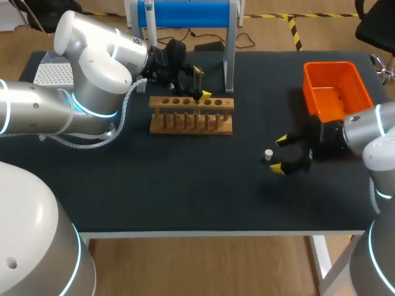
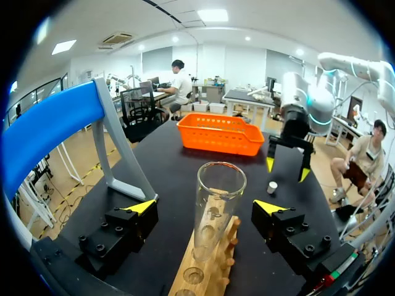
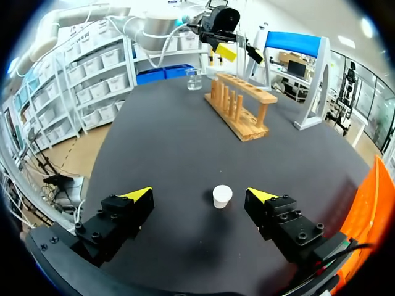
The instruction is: Invert the test tube, pick up the pipette, mount the tip to pipette, aspirate from beaker and dispense into the tube, eject the tip, return the pipette, and cap with the stopper.
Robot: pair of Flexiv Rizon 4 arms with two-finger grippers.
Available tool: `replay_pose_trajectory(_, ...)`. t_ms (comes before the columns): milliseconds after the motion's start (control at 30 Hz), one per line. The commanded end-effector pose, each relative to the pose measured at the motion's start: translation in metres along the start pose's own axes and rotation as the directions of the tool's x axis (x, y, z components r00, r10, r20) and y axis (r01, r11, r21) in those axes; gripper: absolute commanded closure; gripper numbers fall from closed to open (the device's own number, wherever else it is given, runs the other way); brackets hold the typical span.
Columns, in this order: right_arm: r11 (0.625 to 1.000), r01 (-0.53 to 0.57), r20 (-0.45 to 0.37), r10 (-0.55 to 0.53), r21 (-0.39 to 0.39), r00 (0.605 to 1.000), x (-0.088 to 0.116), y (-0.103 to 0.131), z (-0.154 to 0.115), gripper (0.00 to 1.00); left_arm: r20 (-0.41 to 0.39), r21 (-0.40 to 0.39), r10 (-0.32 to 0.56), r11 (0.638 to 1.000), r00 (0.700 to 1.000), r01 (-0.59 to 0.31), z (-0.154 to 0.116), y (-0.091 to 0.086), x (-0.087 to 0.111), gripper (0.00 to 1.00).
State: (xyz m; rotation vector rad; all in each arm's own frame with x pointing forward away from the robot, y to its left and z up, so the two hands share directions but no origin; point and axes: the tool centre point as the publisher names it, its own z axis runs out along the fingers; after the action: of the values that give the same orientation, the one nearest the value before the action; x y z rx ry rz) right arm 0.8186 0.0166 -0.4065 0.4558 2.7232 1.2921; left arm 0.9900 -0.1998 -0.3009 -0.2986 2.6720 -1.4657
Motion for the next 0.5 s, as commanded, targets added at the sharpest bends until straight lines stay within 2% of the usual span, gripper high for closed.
replay_pose_trajectory(33, 1.000, -0.001, 0.006, 0.000, 0.009, 1.000, -0.001, 0.000, 0.007, 0.00, -0.002, 0.000, 0.000, 1.000, 1.000, 0.000, 0.000, 0.000, 0.000, 0.00)
replay_pose_trajectory(167, 1.000, -0.003, 0.012, 0.003, 0.017, 1.000, -0.003, 0.000, 0.011, 0.01, -0.002, 0.000, 0.000, 1.000, 1.000, 0.000, 0.000, 0.000, 0.000, 0.00)
replay_pose_trajectory(233, 1.000, -0.005, 0.019, 0.005, 0.022, 1.000, -0.005, 0.000, 0.013, 0.13, -0.002, 0.000, 0.000, 1.000, 1.000, 0.000, 0.000, 0.000, 0.000, 0.00)
replay_pose_trajectory(267, 1.000, -0.006, 0.020, 0.006, 0.023, 1.000, -0.006, 0.000, 0.014, 0.09, -0.002, 0.000, 0.000, 1.000, 1.000, 0.000, 0.000, 0.000, 0.000, 0.00)
replay_pose_trajectory(300, 1.000, -0.007, 0.021, 0.006, 0.024, 1.000, -0.006, 0.000, 0.015, 0.14, -0.002, 0.000, 0.000, 1.000, 1.000, 0.000, 0.000, 0.000, 0.000, 0.00)
replay_pose_trajectory(333, 1.000, -0.007, 0.023, 0.006, 0.026, 1.000, -0.007, 0.000, 0.016, 0.26, -0.002, 0.000, 0.000, 1.000, 1.000, 0.000, 0.000, 0.000, 0.000, 0.00)
replay_pose_trajectory(367, 1.000, -0.008, 0.024, 0.007, 0.027, 1.000, -0.008, -0.001, 0.017, 0.29, -0.002, 0.000, 0.000, 1.000, 1.000, 0.000, 0.000, 0.000, 0.000, 0.00)
replay_pose_trajectory(400, 1.000, -0.010, 0.027, 0.009, 0.030, 1.000, -0.009, -0.001, 0.017, 0.35, -0.002, 0.000, 0.000, 1.000, 1.000, 0.000, 0.000, 0.000, 0.000, 0.00)
replay_pose_trajectory(500, 0.999, -0.013, 0.030, 0.012, 0.032, 0.999, -0.011, -0.001, 0.019, 0.24, -0.002, 0.000, 0.000, 1.000, 1.000, 0.000, 0.000, 0.000, 0.000, 0.00)
